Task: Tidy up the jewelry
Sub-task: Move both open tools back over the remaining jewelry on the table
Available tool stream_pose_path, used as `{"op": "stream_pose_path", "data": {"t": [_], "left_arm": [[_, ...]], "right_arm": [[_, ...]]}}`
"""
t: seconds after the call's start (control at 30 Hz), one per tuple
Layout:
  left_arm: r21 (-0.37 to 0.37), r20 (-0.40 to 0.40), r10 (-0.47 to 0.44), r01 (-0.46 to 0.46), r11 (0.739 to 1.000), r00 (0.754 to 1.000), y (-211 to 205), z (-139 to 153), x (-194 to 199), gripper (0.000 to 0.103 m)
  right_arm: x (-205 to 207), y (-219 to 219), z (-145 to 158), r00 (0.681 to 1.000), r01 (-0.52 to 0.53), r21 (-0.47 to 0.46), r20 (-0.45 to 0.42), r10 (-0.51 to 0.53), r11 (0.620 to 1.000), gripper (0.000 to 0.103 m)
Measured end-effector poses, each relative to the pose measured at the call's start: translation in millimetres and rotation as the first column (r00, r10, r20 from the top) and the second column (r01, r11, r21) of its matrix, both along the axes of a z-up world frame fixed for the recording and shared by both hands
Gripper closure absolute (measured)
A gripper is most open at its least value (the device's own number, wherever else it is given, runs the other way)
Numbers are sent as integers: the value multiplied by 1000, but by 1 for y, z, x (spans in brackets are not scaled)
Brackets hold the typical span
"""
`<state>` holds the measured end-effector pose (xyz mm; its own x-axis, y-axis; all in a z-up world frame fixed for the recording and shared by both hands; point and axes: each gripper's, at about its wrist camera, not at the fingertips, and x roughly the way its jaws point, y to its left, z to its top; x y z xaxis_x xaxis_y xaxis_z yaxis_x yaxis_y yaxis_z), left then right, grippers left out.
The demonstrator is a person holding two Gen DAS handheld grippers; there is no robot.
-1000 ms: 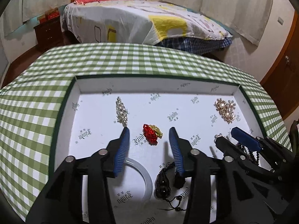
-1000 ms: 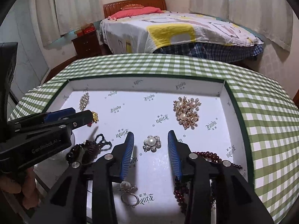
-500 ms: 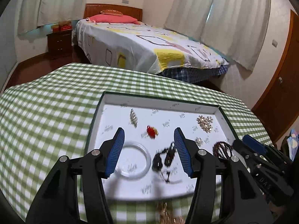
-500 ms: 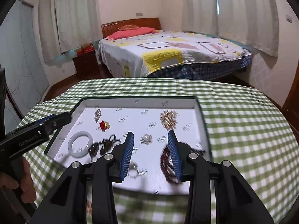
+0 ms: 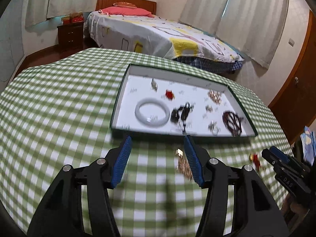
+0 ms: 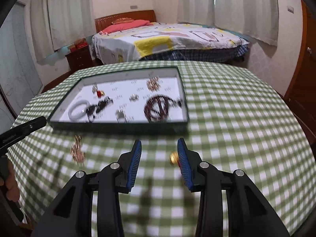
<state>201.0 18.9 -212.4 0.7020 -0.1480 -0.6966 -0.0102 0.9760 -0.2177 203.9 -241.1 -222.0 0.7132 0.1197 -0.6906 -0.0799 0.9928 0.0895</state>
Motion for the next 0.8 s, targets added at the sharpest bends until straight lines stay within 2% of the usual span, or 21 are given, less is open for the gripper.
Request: {"op": "stream_pose_path", "data": {"t": [0.3, 0.57, 0.8], "left_arm": [[19, -38, 18, -18, 1000, 999, 5, -12, -28, 49], [33, -32, 24, -23, 999, 999, 5, -11, -27, 49], [31, -60, 11, -9, 999, 998, 1, -21, -21, 49]], "right_arm": [[-17, -10, -15, 999, 18, 11, -37, -18, 1000, 65], [-7, -15, -28, 997, 37, 19, -62, -36, 999, 65], [6, -17, -35, 996, 55, 23, -77, -53, 998, 65]]}}
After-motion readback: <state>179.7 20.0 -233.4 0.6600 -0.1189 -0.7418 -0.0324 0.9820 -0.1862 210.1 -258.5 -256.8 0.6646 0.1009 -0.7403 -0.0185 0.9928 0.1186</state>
